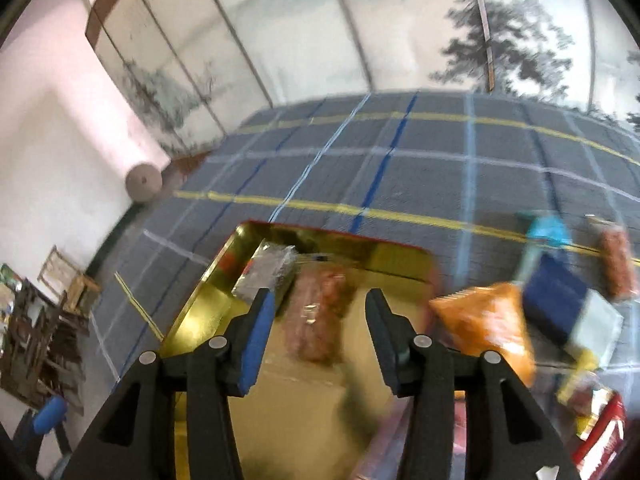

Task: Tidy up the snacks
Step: 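Carry the peanut bag into the gold tray and open the right tool, then move the left tool back toward the red packet, then grasp the red packet with the left tool and lift, then grasp the blue-edged clear bag with the right tool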

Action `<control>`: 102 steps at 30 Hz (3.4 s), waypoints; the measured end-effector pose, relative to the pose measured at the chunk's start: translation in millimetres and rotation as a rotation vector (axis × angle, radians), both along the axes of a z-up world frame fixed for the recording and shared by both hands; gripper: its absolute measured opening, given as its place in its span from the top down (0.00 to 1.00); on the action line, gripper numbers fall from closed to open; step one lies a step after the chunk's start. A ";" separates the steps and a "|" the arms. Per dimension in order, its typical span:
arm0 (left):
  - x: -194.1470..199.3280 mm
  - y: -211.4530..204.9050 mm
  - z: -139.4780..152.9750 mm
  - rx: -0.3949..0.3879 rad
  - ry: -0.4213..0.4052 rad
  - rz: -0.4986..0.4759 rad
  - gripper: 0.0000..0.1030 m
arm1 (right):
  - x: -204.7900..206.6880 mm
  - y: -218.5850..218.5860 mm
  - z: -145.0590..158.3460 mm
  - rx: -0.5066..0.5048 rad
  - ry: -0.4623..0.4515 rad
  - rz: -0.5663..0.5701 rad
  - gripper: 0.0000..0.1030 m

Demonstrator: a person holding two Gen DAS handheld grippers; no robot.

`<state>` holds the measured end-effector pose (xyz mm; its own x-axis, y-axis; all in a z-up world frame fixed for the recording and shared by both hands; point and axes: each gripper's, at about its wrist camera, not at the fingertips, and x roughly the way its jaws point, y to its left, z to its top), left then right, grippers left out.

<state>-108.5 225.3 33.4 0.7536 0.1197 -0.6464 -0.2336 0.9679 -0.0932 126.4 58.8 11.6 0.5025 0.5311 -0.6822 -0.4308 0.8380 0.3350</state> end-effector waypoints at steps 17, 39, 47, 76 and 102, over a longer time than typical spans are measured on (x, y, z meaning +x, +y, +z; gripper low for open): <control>10.5 -94.5 7.2 0.075 0.061 -0.281 0.21 | -62.5 -277.5 -24.7 -0.412 -0.114 -0.495 0.47; 115.8 -264.1 -37.7 0.053 0.276 -0.796 0.21 | -77.7 -349.0 -55.0 -0.289 -0.057 -0.579 0.34; 169.4 -291.0 -75.1 0.080 0.423 -0.880 0.21 | -81.5 -353.1 -51.8 -0.225 -0.070 -0.555 0.34; 91.5 -255.5 -49.1 -0.076 0.337 -0.537 0.57 | -81.0 -306.7 -43.2 -0.130 -0.070 -0.222 0.31; 66.4 -225.2 -1.8 -0.102 0.251 -0.467 0.57 | -47.1 -236.8 -51.3 -0.251 -0.064 -0.071 0.82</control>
<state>-42.1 0.1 31.6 0.5320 -0.2642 -0.8045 0.1925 0.9629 -0.1889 79.3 -177.9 -39.6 0.5792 0.3106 -0.7537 -0.3812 0.9205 0.0864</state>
